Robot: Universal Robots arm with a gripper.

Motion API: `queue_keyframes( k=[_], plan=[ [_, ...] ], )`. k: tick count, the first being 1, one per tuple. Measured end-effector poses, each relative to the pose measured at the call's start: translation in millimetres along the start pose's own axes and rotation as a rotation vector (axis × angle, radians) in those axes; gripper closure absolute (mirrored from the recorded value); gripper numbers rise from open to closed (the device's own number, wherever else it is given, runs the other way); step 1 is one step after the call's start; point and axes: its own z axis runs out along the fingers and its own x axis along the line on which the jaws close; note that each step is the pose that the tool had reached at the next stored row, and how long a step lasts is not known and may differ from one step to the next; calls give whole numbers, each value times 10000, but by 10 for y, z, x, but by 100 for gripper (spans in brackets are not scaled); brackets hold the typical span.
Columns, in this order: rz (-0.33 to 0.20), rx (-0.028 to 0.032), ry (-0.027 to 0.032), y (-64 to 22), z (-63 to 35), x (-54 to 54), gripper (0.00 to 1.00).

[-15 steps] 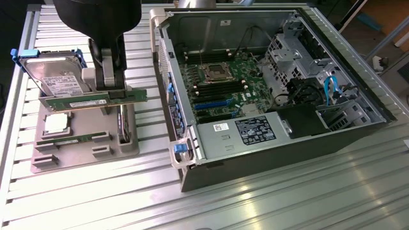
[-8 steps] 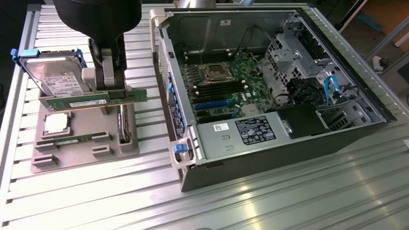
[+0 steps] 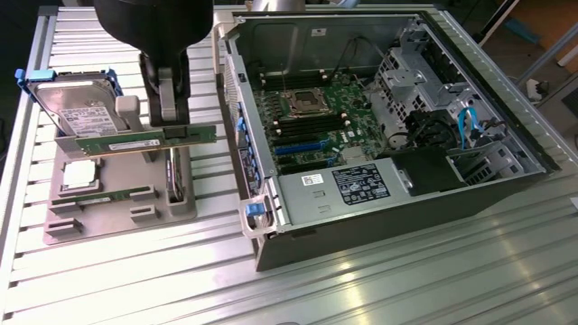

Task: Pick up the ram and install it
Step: 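Pick up the ram and move it above insertion slot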

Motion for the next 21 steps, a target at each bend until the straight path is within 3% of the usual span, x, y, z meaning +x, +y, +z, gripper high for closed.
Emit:
queue_keyframes(
  k=[21],
  plan=[
    [0, 0, 0, -441, -28, -5, 88]
  ],
)
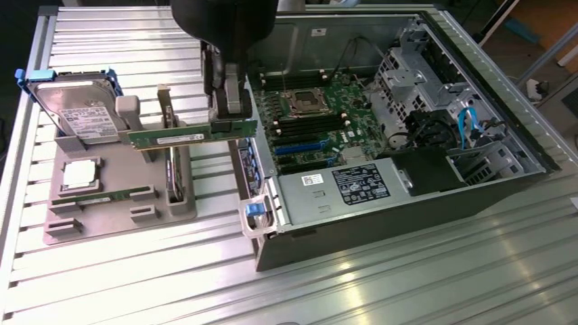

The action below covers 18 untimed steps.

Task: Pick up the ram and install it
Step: 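Pick up the ram and move it above insertion slot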

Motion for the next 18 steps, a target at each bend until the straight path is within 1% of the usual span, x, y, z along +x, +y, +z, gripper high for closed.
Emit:
queue_keyframes(
  k=[7, 18],
  plan=[
    [-1, 0, -1, -180, -11, -2, 88],
    [-2, 0, 0, -534, -32, -6, 88]
  ],
)
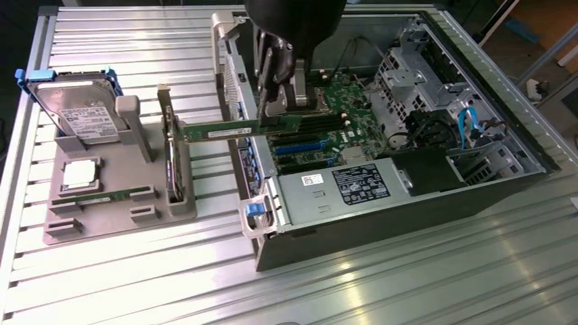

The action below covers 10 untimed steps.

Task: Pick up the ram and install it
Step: 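Pick up the ram and move it above insertion slot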

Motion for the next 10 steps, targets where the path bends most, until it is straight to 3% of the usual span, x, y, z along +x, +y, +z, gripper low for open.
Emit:
queue_keyframes(
  k=[7, 10],
  plan=[
    [0, 0, 0, -195, -12, -2, 88],
    [1, 1, 0, -316, -19, -3, 88]
  ],
)
